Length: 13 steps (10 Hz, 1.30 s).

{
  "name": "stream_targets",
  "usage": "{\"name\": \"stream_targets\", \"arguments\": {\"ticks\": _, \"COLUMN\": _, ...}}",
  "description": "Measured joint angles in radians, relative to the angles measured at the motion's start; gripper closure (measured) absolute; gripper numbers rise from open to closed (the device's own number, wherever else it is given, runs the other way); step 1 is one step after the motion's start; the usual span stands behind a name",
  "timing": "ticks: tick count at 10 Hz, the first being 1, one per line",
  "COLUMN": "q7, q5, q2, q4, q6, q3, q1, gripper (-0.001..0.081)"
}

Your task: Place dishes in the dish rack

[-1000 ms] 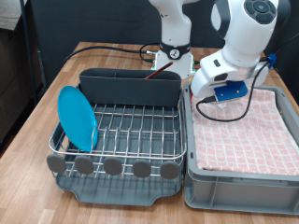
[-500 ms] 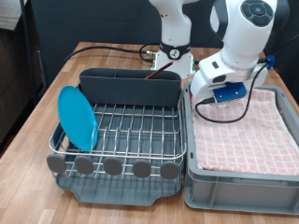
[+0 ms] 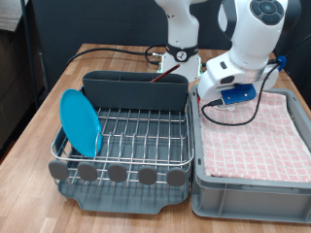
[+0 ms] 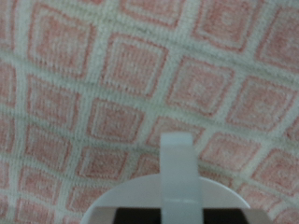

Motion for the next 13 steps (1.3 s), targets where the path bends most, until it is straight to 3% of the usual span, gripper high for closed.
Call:
{"name": "stream_targets", "arguments": {"ticks": 2, "q7": 0.028, "q5": -0.035, "q2": -0.032, "q4": 0.035, "q6": -0.071, "q3": -0.015, "q1": 0.000, "gripper": 0.0735}}
{"name": "stream_targets", "arguments": {"ticks": 5, "q7": 0.085, "q5": -0.121, "q2": -0.088, "q4": 0.086, "q6": -0.114, "q3": -0.038, "q1": -0.001, "gripper": 0.0735}}
{"name": "stream_targets", "arguments": {"ticks": 9, "q7": 0.150, "q5": -0.181, "q2": -0.142, "q4": 0.131, "q6": -0.068, "q3": -0.067, "q1": -0.010, "gripper": 0.0735}}
{"name": "stream_targets", "arguments": {"ticks": 13, "q7": 0.102, "q5": -0.185, "q2": -0.122, "q4": 0.147, "q6": -0.049, "q3": -0.092, "q1": -0.022, "gripper": 0.0735}}
